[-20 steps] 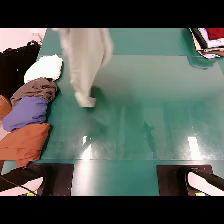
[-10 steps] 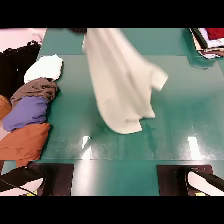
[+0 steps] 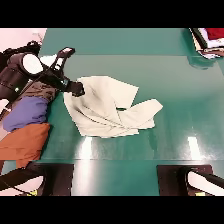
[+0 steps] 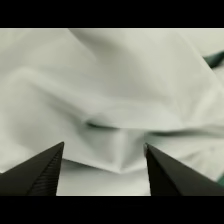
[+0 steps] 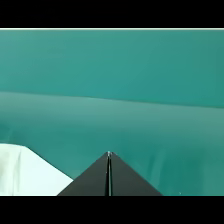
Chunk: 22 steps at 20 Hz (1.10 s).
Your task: Fold the shirts.
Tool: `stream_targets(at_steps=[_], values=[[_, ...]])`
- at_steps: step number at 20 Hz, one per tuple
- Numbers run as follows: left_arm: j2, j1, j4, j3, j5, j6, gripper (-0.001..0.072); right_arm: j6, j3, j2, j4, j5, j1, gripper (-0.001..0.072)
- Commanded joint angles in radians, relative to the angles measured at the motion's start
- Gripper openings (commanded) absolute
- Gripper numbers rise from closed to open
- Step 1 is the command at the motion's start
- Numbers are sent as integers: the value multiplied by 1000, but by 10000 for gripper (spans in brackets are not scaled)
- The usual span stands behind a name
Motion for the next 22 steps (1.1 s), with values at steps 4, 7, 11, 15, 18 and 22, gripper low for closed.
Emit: stream_targets(at_steps=[4, 7, 11, 15, 18, 22], values=[[-114, 26, 5, 121, 283, 58, 594, 0, 0, -37, 1, 79, 0, 18], [-338, 26, 3, 323, 239, 72, 594, 0, 0, -48, 1, 140, 0, 19], [-603, 70, -80, 576, 172, 103, 594, 0, -1, -63, 1, 233, 0, 19], [-709, 126, -94, 608, 122, 152, 594, 1, -3, -64, 1, 237, 0, 18], [-734, 157, -91, 608, 110, 156, 594, 1, -3, -64, 0, 237, 13, 19], [-743, 160, -88, 608, 108, 171, 594, 1, -3, -66, -3, 220, 68, 19]])
